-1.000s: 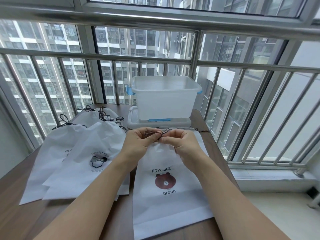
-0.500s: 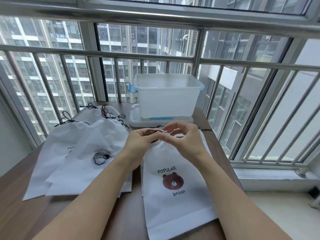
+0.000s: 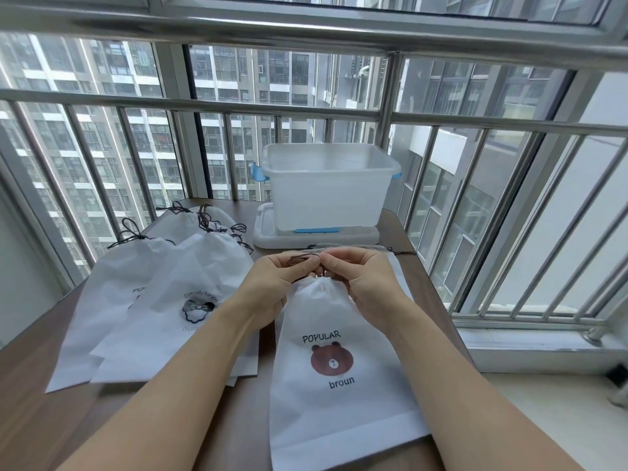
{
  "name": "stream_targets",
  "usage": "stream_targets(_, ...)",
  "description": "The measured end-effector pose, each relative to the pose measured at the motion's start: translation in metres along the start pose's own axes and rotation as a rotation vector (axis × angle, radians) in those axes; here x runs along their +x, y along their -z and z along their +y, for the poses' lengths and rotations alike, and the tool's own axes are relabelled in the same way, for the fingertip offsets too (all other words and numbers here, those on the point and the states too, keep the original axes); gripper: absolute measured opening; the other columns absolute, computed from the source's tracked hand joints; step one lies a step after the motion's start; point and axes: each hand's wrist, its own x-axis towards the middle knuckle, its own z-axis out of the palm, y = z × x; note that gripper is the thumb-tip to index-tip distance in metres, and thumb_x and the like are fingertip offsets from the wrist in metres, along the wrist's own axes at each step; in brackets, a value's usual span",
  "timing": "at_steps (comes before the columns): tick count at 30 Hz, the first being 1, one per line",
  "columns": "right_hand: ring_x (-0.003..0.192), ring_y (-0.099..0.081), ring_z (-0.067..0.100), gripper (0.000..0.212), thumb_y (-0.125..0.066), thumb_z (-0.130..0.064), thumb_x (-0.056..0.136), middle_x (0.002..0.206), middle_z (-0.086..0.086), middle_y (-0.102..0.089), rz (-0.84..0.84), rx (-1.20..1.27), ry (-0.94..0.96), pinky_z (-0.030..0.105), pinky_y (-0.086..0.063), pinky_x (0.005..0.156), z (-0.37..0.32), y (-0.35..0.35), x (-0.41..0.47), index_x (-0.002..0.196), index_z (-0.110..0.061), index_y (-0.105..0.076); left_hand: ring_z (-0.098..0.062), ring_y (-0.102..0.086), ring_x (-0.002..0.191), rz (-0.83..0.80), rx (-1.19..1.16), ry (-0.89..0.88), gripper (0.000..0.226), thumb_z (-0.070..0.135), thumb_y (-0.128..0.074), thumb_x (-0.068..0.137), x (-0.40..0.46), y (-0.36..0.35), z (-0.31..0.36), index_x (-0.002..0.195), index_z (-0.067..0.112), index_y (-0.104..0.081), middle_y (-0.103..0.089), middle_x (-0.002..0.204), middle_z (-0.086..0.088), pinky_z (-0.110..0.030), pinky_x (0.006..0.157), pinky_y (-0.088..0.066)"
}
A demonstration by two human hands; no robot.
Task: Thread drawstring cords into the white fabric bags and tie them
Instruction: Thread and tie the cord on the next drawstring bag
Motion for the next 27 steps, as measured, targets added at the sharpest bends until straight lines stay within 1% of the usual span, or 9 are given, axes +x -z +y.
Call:
stream_targets(2,0.082,-0.068,0.026,0.022,-0.078,-0.006,0.084,0.092,0.024,-0.074,-0.027,-0.001,0.005,0.029,-0.056,0.078,-0.001,0.002,0.0,0.101,0.008,-0.074,-0.021,-0.069,0.073,-0.005,0.008,0.001,0.015,0.013,-0.074,0.078,-0.001,-0.001,0.0,0.088,0.002,-0.076,-0.074,0.084,-0.011,-0.028,0.072,-0.058)
stream_targets(6,0.088,-0.073,0.023,0.014,-0.072,0.004,0.086,0.097,0.019,-0.077,-0.132,-0.13,0.098,0.026,-0.057,0.085,-0.006,0.006,-0.003,0.1,0.004,-0.077,-0.021,-0.066,0.063,0.061,0.007,0.005,0.023,0.016,-0.075,0.076,-0.001,-0.003,-0.003,0.086,-0.005,-0.071,-0.071,0.073,-0.012,-0.026,0.062,-0.058)
stream_targets(9,0.095,-0.074,0.02,0.02,-0.067,0.012,0.087,0.1,0.014,-0.078,-0.164,-0.207,0.126,0.022,-0.056,0.085,-0.009,0.008,-0.004,0.102,0.004,-0.077,-0.025,-0.068,0.075,0.096,0.066,-0.072,0.032,0.018,-0.076,0.075,0.002,-0.001,-0.006,0.092,-0.009,-0.072,-0.072,0.085,-0.02,-0.029,0.074,-0.059)
stream_targets(12,0.097,-0.075,0.019,0.022,-0.067,0.013,0.087,0.102,0.013,-0.078,-0.129,-0.229,0.135,0.021,-0.055,0.087,-0.011,0.008,-0.004,0.106,0.006,-0.075,-0.021,-0.068,0.079,0.123,0.118,-0.147,0.017,0.015,-0.075,0.082,0.004,-0.003,-0.007,0.087,-0.001,-0.075,-0.073,0.087,-0.019,-0.025,0.077,-0.057)
stream_targets(14,0.091,-0.075,0.019,0.018,-0.069,0.012,0.086,0.096,0.013,-0.079,-0.068,-0.209,0.144,0.022,-0.057,0.084,-0.011,0.008,-0.003,0.101,0.004,-0.077,-0.016,-0.067,0.074,0.17,0.113,-0.163,0.012,0.011,-0.073,0.086,0.004,-0.005,-0.006,0.086,-0.001,-0.074,-0.073,0.08,-0.011,-0.019,0.072,-0.055)
stream_targets(17,0.071,-0.072,0.019,0.011,-0.076,0.009,0.082,0.078,0.012,-0.077,0.038,-0.154,0.131,0.022,-0.058,0.072,-0.012,0.009,-0.002,0.088,0.0,-0.077,-0.015,-0.066,0.076,0.168,0.148,-0.157,0.014,0.012,-0.073,0.087,0.005,-0.005,-0.007,0.088,-0.002,-0.073,-0.073,0.08,-0.009,-0.018,0.075,-0.055)
stream_targets(20,0.066,-0.071,0.02,0.008,-0.08,0.006,0.079,0.073,0.014,-0.075,0.065,-0.149,0.129,0.022,-0.058,0.067,-0.013,0.008,-0.002,0.085,0.002,-0.076,-0.015,-0.068,0.078,0.166,0.15,-0.154,0.01,0.007,-0.072,0.087,0.004,-0.006,-0.007,0.091,-0.002,-0.073,-0.074,0.083,-0.01,-0.019,0.075,-0.054)
stream_targets(23,0.075,-0.071,0.021,0.011,-0.076,0.006,0.082,0.086,0.018,-0.077,-0.017,-0.108,0.086,0.023,-0.059,0.074,-0.015,0.01,-0.003,0.093,0.005,-0.077,-0.014,-0.07,0.08,0.18,0.132,-0.169,0.006,0.005,-0.071,0.087,0.002,-0.007,-0.003,0.092,0.003,-0.074,-0.076,0.087,-0.008,-0.017,0.074,-0.054)
stream_targets(27,0.089,-0.074,0.024,0.018,-0.074,0.008,0.083,0.099,0.019,-0.077,-0.112,-0.176,0.07,0.027,-0.059,0.085,-0.014,0.012,-0.002,0.101,0.009,-0.075,-0.011,-0.071,0.081,0.166,0.161,-0.199,0.008,0.004,-0.072,0.087,-0.001,-0.007,-0.001,0.092,0.008,-0.076,-0.077,0.086,-0.004,-0.016,0.074,-0.053)
